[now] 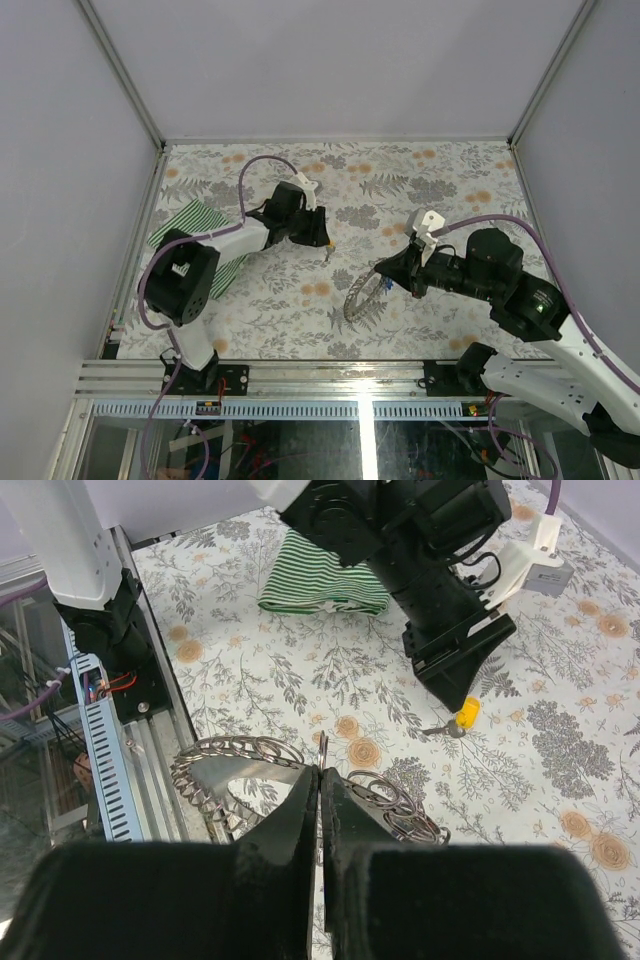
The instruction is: Put the keys on the keyring
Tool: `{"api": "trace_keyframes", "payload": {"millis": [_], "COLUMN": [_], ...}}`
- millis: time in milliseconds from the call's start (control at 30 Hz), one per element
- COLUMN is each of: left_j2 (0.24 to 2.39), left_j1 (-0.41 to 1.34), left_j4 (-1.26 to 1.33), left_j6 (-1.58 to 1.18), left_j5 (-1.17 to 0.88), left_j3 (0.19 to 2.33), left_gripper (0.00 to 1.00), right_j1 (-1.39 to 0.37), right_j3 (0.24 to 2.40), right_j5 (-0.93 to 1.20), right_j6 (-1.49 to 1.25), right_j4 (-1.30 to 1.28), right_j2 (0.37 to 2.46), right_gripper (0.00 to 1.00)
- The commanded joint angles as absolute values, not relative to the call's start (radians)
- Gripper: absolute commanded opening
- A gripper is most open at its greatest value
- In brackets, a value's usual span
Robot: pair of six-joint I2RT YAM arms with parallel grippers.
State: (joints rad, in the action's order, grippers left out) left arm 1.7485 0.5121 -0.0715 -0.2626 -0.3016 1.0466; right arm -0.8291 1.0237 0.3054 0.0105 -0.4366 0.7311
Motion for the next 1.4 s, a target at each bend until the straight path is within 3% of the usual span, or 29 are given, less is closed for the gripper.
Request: {"api": "trace_keyframes", "payload": {"millis": [0, 367, 1067, 1367], "left_j2": [1.827, 1.946, 1.985, 2.031], "left_j1": [0.476, 0.463, 0.465, 0.468], "left_j4": [-0.026, -0.062, -0.095, -0.092], "left_j6": [-0.209, -0.191, -0.179, -0.178], "left_j5": [-0.384, -0.415, -0.411, -0.419], "left_j3": [1.129, 1.222, 1.208, 1.223], "left_gripper": [0.48, 0.46, 0.43, 0.35], "right_j1": [-0.829, -0.829, -0.83, -0.83], "right_j3": [1.027, 1.026, 1.022, 1.022], "right_j5": [0.302, 0.324, 0.355, 0.353], "right_j6": [-0.004, -0.019, -0.034, -0.04], "right_j4": [-0.376, -0.355, -0.32, -0.317], "right_j2": [0.707, 0.715, 0.734, 0.727], "right_gripper": [0.0, 0.0, 0.0, 0.0]}}
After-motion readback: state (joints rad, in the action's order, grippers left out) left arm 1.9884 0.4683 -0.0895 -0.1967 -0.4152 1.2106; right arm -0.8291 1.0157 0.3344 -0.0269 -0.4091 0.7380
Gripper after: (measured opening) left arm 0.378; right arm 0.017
